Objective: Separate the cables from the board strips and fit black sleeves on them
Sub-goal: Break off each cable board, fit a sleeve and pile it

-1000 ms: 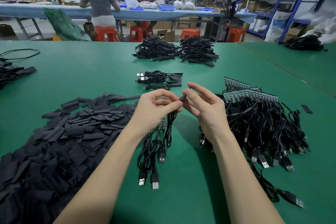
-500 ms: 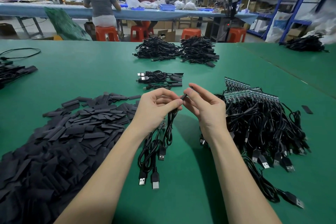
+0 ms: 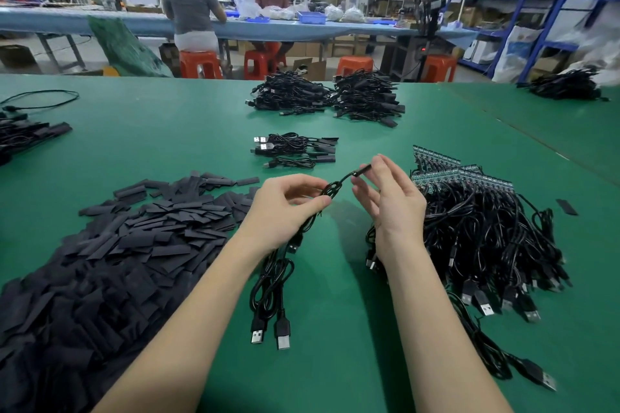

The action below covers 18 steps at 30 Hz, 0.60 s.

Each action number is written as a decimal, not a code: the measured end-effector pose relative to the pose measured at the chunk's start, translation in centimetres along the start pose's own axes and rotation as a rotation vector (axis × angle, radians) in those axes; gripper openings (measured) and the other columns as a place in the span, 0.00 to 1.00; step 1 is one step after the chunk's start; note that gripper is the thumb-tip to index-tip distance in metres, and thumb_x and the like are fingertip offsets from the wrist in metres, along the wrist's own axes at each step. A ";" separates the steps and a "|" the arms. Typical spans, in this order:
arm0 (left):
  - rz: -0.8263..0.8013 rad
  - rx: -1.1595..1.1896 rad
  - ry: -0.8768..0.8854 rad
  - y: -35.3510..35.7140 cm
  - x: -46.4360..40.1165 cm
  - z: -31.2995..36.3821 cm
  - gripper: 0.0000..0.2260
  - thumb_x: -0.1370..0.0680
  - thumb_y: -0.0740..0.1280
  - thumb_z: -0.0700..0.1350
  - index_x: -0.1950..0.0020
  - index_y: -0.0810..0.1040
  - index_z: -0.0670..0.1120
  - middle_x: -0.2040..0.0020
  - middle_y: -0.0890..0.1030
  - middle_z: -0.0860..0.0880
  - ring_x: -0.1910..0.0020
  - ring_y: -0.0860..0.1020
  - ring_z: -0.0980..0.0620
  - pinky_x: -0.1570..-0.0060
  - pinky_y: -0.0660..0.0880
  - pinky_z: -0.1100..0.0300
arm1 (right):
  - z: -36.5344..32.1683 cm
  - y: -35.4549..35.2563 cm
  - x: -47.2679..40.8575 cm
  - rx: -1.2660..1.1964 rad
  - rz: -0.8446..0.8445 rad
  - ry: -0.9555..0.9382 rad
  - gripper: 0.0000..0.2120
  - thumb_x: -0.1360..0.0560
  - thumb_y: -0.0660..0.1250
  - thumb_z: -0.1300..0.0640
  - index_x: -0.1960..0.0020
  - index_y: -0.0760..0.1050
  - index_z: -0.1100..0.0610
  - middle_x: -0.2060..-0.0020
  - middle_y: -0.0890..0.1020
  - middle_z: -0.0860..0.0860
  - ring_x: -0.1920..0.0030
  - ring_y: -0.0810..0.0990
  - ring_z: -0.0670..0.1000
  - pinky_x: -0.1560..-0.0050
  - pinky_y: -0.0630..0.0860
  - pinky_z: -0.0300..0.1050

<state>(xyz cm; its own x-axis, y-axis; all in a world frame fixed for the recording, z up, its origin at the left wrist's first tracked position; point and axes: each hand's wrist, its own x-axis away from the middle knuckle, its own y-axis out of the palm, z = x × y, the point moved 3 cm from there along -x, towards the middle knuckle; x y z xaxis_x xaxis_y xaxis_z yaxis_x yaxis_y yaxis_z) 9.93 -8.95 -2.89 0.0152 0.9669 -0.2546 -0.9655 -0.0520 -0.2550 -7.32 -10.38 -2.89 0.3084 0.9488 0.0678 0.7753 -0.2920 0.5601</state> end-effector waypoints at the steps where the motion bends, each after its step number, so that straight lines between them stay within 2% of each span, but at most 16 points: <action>1: 0.021 -0.069 0.037 -0.2 -0.1 0.3 0.08 0.27 0.78 0.43 0.50 0.86 0.53 0.56 0.86 0.55 0.56 0.84 0.60 0.51 0.77 0.69 | 0.2 -0.1 -0.1 0.056 -0.004 0.011 0.10 0.22 0.73 0.56 0.42 0.80 0.55 0.53 0.87 0.54 0.55 0.88 0.54 0.58 0.83 0.40; 3: 0.084 -0.178 0.096 -0.8 -0.4 0.8 0.09 0.27 0.77 0.43 0.48 0.86 0.51 0.56 0.86 0.56 0.56 0.83 0.62 0.51 0.77 0.71 | 0.7 -0.1 -0.3 0.202 -0.022 0.015 0.14 0.21 0.71 0.52 0.37 0.77 0.53 0.52 0.86 0.53 0.52 0.87 0.54 0.55 0.83 0.42; 6: 0.188 -0.294 0.181 -1.6 -1.9 1.5 0.09 0.27 0.77 0.42 0.48 0.86 0.49 0.59 0.85 0.58 0.60 0.82 0.65 0.55 0.74 0.76 | 1.6 0.0 -0.3 0.458 -0.066 -0.038 0.10 0.22 0.71 0.50 0.42 0.77 0.49 0.53 0.86 0.51 0.51 0.86 0.54 0.43 0.82 0.52; 8: 0.211 -0.442 0.246 -2.1 -3.9 1.8 0.08 0.26 0.77 0.40 0.47 0.86 0.47 0.58 0.85 0.54 0.61 0.81 0.62 0.54 0.73 0.76 | 2.0 0.3 0.0 0.603 -0.109 -0.087 0.08 0.23 0.71 0.49 0.45 0.78 0.48 0.55 0.85 0.49 0.51 0.85 0.51 0.41 0.80 0.55; 9: 0.202 -0.533 0.269 -2.1 -5.3 1.8 0.09 0.26 0.76 0.40 0.46 0.86 0.46 0.55 0.86 0.51 0.59 0.82 0.58 0.51 0.75 0.71 | 2.3 0.4 0.0 0.655 -0.128 -0.111 0.07 0.23 0.71 0.50 0.47 0.79 0.48 0.56 0.85 0.47 0.53 0.85 0.47 0.42 0.80 0.52; 11: 0.162 -0.726 0.275 -2.2 -8.4 1.5 0.10 0.24 0.73 0.42 0.43 0.85 0.46 0.49 0.85 0.47 0.50 0.82 0.49 0.44 0.77 0.57 | 2.6 0.6 0.2 0.755 -0.163 -0.174 0.05 0.24 0.71 0.50 0.49 0.81 0.49 0.60 0.84 0.42 0.62 0.81 0.36 0.52 0.77 0.34; 12: 0.134 -0.826 0.269 -2.1 -9.9 1.2 0.10 0.23 0.72 0.43 0.42 0.85 0.47 0.47 0.85 0.47 0.47 0.81 0.46 0.44 0.77 0.53 | 2.8 0.7 0.2 0.802 -0.181 -0.198 0.04 0.24 0.71 0.51 0.50 0.81 0.49 0.62 0.83 0.41 0.64 0.80 0.33 0.59 0.73 0.27; 13: 0.097 -0.938 0.264 -1.9 -11.3 0.8 0.10 0.22 0.71 0.45 0.41 0.84 0.49 0.46 0.84 0.47 0.45 0.80 0.45 0.45 0.77 0.52 | 2.9 0.8 0.3 0.842 -0.200 -0.210 0.04 0.24 0.72 0.51 0.51 0.81 0.50 0.63 0.82 0.40 0.65 0.78 0.31 0.63 0.69 0.23; 16: -0.059 -1.246 0.227 -1.7 -14.3 -1.2 0.12 0.20 0.69 0.48 0.38 0.82 0.52 0.41 0.81 0.48 0.39 0.77 0.45 0.44 0.73 0.53 | 3.5 0.8 0.3 0.940 -0.253 -0.209 0.03 0.24 0.71 0.50 0.54 0.82 0.50 0.63 0.82 0.39 0.60 0.79 0.31 0.62 0.70 0.22; 18: -0.090 -1.326 0.199 -1.9 -14.9 -2.7 0.14 0.20 0.68 0.48 0.35 0.79 0.51 0.38 0.78 0.46 0.36 0.73 0.44 0.42 0.71 0.52 | 3.7 0.8 0.5 0.959 -0.272 -0.187 0.04 0.24 0.71 0.50 0.55 0.82 0.49 0.63 0.83 0.39 0.59 0.79 0.32 0.62 0.70 0.22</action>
<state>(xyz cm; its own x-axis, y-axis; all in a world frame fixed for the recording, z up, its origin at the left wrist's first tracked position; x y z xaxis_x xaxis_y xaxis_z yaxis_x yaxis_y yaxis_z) 12.20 -23.93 -1.12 0.2114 0.9330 -0.2911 0.0178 -0.3015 -0.9533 -4.51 -10.57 -5.47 0.0729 0.9875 -0.1399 0.9223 -0.1202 -0.3674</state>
